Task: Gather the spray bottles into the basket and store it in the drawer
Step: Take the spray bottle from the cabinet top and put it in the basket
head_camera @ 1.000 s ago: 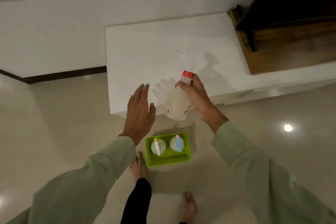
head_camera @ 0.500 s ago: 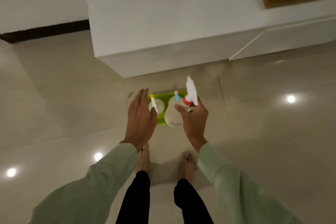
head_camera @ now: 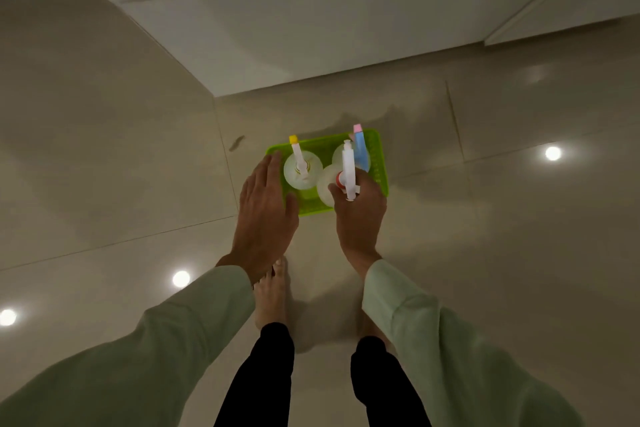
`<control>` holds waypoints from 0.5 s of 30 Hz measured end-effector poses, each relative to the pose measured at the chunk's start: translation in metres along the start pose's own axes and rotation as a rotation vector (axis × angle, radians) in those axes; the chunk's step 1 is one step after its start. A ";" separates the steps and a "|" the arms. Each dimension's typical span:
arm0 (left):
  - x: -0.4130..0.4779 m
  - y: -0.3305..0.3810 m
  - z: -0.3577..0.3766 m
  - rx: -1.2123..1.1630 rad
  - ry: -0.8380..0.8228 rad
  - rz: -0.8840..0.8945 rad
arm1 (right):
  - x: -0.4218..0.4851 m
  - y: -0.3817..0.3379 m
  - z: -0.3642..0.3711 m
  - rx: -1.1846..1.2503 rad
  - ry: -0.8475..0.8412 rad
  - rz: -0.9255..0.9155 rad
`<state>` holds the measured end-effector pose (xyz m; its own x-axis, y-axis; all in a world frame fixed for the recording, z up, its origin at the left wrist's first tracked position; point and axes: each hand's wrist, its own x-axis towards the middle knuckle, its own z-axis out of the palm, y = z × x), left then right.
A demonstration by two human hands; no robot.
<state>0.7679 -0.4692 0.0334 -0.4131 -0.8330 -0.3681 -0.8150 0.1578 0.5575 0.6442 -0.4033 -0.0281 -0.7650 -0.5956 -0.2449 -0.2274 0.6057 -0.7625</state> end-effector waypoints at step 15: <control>0.023 -0.037 0.036 -0.031 0.004 -0.008 | 0.009 0.039 0.042 -0.240 -0.112 -0.060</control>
<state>0.7738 -0.4753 -0.0232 -0.4051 -0.8363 -0.3695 -0.8050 0.1348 0.5777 0.6538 -0.4070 -0.0857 -0.6776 -0.6805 -0.2789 -0.4167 0.6677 -0.6169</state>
